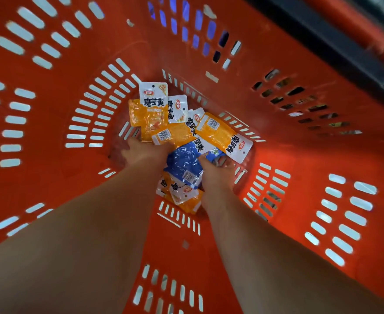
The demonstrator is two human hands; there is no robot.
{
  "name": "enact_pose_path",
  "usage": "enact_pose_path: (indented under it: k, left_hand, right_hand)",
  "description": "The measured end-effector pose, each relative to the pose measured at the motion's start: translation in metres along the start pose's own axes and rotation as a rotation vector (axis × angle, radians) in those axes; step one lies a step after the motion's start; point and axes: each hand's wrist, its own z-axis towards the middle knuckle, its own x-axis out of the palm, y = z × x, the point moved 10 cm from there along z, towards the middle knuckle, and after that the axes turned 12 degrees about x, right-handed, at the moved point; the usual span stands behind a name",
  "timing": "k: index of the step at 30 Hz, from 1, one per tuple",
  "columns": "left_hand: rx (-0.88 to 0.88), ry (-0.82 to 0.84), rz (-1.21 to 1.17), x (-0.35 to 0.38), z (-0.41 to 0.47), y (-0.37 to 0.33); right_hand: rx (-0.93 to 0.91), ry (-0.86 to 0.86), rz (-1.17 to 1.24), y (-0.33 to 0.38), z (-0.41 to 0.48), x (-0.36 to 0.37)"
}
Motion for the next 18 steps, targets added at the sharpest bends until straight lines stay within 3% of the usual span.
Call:
enact_pose_path:
  k: [2,7,12,15,18]
  left_hand:
    - [-0.041,-0.022,-0.018,-0.003,-0.001,0.002]
    - [-0.006,0.042,-0.228,0.021,0.002,-0.003]
    - [0.008,0.06,-0.237,0.022,0.004,-0.005]
    - [-0.03,0.211,-0.301,0.04,-0.006,-0.008]
    - [-0.002,0.369,-0.186,0.053,-0.016,-0.008]
  right_hand:
    - [0.072,0.0,-0.042,-0.007,-0.005,0.005]
    - [0.047,-0.011,-0.107,-0.001,0.001,0.012]
    - [0.115,0.065,-0.089,-0.002,0.008,0.018]
    - [0.127,0.052,-0.104,0.0,0.008,0.015]
    - [0.125,0.027,-0.163,-0.004,0.011,0.012]
